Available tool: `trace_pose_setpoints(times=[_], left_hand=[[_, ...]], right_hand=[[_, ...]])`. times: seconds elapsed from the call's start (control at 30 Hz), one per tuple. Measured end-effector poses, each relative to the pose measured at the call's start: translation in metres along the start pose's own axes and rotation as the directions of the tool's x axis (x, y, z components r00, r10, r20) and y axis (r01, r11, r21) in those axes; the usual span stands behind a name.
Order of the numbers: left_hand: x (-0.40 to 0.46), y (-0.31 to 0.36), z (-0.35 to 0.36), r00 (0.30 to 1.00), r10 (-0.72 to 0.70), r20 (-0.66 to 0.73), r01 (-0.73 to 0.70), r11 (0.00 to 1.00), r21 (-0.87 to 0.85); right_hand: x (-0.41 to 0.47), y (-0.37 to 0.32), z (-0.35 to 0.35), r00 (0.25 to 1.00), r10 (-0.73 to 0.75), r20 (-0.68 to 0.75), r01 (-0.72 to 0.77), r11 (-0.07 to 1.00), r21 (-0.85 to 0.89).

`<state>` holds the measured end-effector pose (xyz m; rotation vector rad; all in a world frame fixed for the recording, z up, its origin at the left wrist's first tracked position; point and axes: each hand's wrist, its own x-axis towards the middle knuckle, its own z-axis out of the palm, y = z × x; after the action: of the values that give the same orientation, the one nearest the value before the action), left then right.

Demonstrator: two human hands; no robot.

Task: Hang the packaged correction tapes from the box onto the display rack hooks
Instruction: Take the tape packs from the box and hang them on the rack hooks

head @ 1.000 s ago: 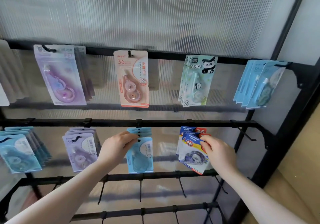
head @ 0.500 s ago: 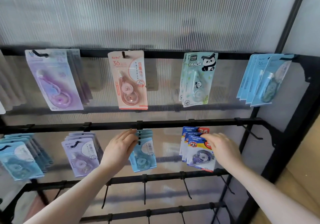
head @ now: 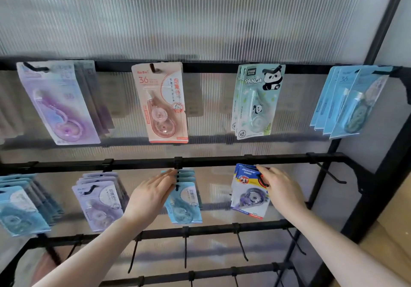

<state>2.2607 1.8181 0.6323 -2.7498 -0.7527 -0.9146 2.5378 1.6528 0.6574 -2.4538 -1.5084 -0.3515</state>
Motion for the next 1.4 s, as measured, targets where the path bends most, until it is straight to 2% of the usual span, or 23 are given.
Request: trace_pose_setpoints(times=[0.2, 0.5, 0.8, 0.97, 1.13, 1.4], left_hand=[[0.000, 0.002, 0.007, 1.000, 0.010, -0.006, -0.010, 1.000, 0.017], [-0.002, 0.006, 0.006, 1.000, -0.030, 0.011, 0.029, 0.999, 0.026], [-0.018, 0.011, 0.002, 0.996, -0.093, 0.003, 0.093, 0.994, 0.060], [-0.039, 0.014, 0.003, 0.979, -0.196, 0.059, 0.193, 0.979, 0.063], [-0.065, 0.019, 0.009, 0.969, -0.236, 0.070, 0.231, 0.971, 0.065], [-0.119, 0.014, 0.022, 0.952, -0.291, 0.097, 0.283, 0.955, 0.085]], right_hand=[[0.004, 0.005, 0.004, 0.997, 0.026, -0.079, -0.020, 0.997, 0.070], [0.000, 0.011, 0.013, 0.991, -0.039, -0.130, 0.053, 0.993, 0.104], [-0.012, 0.020, 0.025, 0.965, -0.061, -0.257, 0.081, 0.994, 0.068], [-0.031, 0.020, 0.031, 0.976, -0.014, -0.217, 0.024, 0.999, 0.044], [-0.056, 0.015, 0.048, 0.990, 0.034, -0.134, -0.030, 0.999, 0.026], [-0.087, -0.017, 0.088, 0.999, -0.032, -0.025, 0.031, 0.999, -0.021]])
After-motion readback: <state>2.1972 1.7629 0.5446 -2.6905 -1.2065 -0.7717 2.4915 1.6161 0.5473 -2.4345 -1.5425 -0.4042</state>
